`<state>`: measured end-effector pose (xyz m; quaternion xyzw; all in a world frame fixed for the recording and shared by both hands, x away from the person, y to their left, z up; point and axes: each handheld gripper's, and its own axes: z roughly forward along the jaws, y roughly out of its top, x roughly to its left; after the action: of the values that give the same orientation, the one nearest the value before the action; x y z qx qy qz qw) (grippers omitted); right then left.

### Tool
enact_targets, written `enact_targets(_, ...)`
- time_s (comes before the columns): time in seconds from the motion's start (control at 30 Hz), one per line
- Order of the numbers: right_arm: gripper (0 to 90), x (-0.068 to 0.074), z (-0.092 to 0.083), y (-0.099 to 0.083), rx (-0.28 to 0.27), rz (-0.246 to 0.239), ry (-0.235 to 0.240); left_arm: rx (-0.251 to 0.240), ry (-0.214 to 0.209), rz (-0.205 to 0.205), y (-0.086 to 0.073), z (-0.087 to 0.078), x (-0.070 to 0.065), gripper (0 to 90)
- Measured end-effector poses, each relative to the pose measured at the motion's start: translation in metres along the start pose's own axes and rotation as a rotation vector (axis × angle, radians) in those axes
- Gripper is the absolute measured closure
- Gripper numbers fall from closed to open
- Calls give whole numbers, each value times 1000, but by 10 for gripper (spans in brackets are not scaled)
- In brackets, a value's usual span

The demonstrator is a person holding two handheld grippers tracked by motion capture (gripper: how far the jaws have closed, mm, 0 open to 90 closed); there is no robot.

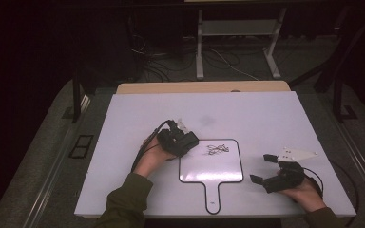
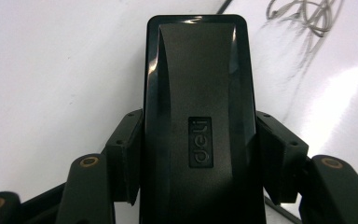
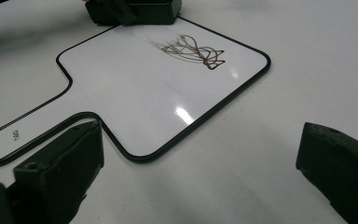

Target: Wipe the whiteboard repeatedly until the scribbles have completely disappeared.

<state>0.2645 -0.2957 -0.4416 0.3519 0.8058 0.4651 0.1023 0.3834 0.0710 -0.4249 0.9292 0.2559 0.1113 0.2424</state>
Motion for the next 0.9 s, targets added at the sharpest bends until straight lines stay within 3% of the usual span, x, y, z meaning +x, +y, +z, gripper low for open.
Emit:
enact_targets(0.13,0,0,0,0,0,0,-2,-17,52,-13,3,4,7,393)
enact_targets(0.23,0,0,0,0,1,3,-2,-12,57,-17,4,4,8,393)
enact_targets(0.4,0,0,1,0,4,2,-1,7,13,6,4,3,1,393)
enact_targets(0.63,0,0,1,0,2,0,-3,-4,-59,32,7,3,-17,393)
enact_targets(0.9,0,0,0,0,1,3,-4,-9,-9,6,9,6,-7,393)
